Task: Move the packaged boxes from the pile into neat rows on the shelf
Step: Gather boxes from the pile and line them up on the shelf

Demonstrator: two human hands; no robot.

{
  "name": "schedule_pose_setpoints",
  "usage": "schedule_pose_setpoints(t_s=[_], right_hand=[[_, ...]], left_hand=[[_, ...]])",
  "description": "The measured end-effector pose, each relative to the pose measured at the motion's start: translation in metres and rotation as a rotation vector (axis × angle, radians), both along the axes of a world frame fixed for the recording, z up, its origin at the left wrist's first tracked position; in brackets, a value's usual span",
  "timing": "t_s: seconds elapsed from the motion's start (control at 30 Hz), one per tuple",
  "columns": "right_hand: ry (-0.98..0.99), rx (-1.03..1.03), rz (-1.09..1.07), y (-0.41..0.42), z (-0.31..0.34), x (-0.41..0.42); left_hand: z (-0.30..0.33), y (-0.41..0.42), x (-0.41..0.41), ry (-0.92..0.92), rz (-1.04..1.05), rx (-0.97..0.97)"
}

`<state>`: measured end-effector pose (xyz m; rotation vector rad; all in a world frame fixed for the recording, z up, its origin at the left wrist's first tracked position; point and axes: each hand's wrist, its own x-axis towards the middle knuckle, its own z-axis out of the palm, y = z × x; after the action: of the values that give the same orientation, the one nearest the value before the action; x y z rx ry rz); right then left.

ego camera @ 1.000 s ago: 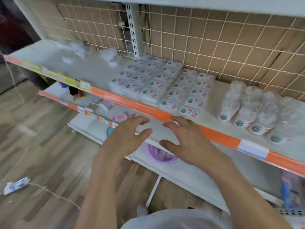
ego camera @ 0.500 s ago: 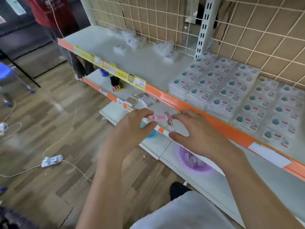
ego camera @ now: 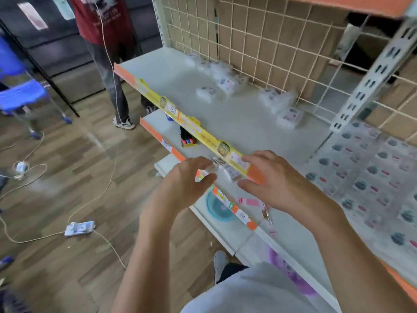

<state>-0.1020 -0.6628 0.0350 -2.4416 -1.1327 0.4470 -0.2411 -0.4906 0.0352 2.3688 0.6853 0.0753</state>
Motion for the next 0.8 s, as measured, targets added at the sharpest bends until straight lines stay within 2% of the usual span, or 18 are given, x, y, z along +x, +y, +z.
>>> schedule_pose_setpoints(t_s=[0.27,0.5,0.63,0.8], right_hand=[[-0.006,0.004,0.022,0.096,0.012,0.069],[0.020,-0.001,-0.057,0.150,0.000,0.103],[0.018,0.030,-0.188,0.182,-0.010,0.121],[-0.001,0.156,-0.456,0.229,-0.025,0.142]], left_hand=[[0.000,0.090,0.060,-0.004,0.041,0.015],[-0.007,0.158,0.116,0.002,-0.045,0.019],[-0.015,0.202,0.157,0.004,-0.145,0.027],[-0.023,0.255,0.199,0.019,-0.289,0.083]])
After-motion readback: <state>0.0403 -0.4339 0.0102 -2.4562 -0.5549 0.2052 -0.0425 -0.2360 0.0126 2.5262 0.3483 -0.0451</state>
